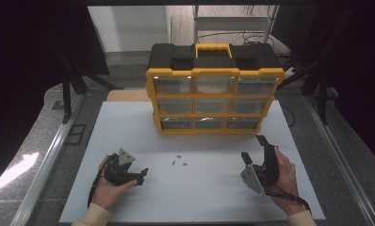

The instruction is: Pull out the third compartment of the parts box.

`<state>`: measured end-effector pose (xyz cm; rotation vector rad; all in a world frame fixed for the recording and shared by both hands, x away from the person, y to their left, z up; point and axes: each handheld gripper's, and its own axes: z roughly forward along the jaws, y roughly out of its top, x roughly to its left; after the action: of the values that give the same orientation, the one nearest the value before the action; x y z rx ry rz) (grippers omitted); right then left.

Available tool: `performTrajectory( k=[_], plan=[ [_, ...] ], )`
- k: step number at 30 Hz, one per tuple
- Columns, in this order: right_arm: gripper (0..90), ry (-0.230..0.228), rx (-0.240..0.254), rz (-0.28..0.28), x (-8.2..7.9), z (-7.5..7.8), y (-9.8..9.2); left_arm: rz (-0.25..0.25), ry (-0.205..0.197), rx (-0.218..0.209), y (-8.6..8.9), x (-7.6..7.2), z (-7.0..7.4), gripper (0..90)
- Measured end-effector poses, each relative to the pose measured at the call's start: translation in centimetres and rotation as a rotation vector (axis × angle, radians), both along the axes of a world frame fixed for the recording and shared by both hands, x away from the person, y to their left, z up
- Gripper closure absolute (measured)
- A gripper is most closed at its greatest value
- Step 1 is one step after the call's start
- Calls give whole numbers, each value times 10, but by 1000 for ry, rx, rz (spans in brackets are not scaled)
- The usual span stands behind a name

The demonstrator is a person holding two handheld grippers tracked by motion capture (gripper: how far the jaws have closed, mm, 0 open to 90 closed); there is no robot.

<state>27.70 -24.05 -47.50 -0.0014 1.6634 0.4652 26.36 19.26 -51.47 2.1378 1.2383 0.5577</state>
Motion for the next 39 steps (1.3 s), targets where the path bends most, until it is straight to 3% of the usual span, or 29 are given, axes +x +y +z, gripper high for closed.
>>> performTrajectory(
  k=[22,39],
  plan=[
    [94,-40,-4,-8,14,31,6,6,-4,1,1,0,1,96],
    [105,-40,-16,-13,26,42,8,8,-3,1,2,0,0,96]
  ],
)
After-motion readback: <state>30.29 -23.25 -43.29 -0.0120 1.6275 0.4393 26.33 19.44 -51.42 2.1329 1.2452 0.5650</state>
